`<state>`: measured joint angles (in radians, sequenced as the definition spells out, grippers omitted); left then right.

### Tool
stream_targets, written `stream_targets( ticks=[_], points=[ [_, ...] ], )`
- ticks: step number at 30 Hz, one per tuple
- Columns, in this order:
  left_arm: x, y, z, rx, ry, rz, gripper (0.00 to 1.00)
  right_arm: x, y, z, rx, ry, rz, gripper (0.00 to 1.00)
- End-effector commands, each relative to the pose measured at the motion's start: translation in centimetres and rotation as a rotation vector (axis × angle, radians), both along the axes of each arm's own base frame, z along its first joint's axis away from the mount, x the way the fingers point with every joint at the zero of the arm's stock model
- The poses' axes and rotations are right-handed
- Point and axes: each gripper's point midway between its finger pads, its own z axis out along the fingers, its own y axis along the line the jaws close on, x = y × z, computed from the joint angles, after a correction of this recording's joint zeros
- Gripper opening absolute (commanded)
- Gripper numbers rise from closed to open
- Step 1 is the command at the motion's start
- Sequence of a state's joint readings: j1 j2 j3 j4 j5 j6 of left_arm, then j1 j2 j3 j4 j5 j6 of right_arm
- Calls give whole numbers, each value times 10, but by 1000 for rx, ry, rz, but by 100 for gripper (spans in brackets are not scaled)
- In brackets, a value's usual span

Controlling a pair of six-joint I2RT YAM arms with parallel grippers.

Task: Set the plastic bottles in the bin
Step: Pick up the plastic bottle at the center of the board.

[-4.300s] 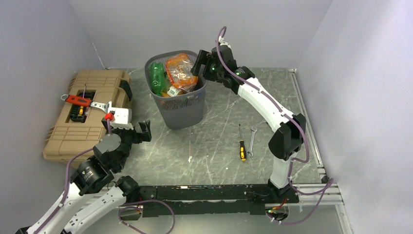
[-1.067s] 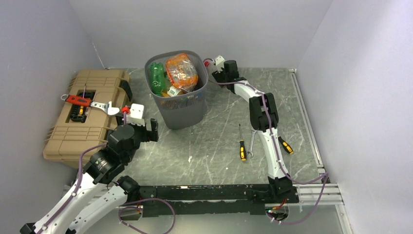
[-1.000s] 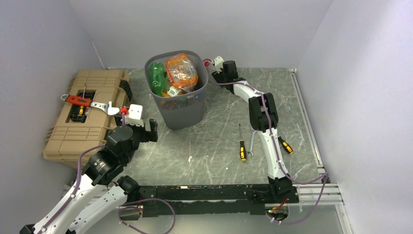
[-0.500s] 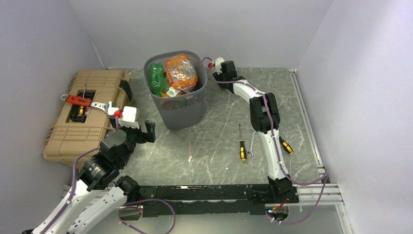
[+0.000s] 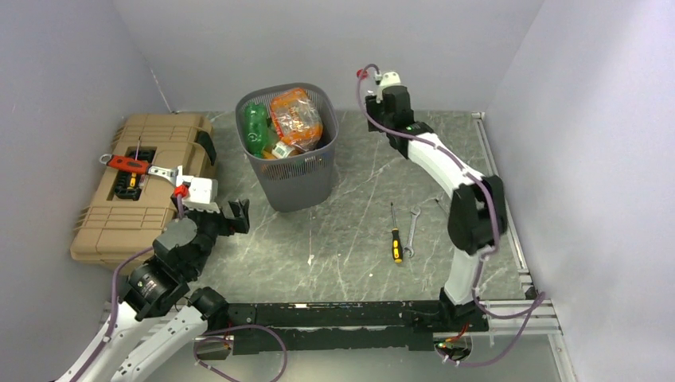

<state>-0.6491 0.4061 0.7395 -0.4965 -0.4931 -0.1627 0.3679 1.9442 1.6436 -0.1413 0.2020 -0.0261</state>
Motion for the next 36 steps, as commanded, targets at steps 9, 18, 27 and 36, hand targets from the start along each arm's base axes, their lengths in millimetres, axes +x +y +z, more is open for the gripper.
stream_targets(
  ticks=[9, 18, 27, 36],
  points=[
    [12, -69, 116, -231, -165, -269, 98, -213, 9, 186, 630, -434, 196, 32],
    [-33, -197, 211, -413, -277, -1035, 100, -375, 38, 210, 832, -469, 785, 30],
    [-39, -236, 224, -603, -266, -1287, 99, -404, 37, 204, 935, -460, 876, 29],
    [-46, -264, 201, -561, -182, -1350, 99, -406, 52, 192, 982, -391, 940, 29]
  ],
)
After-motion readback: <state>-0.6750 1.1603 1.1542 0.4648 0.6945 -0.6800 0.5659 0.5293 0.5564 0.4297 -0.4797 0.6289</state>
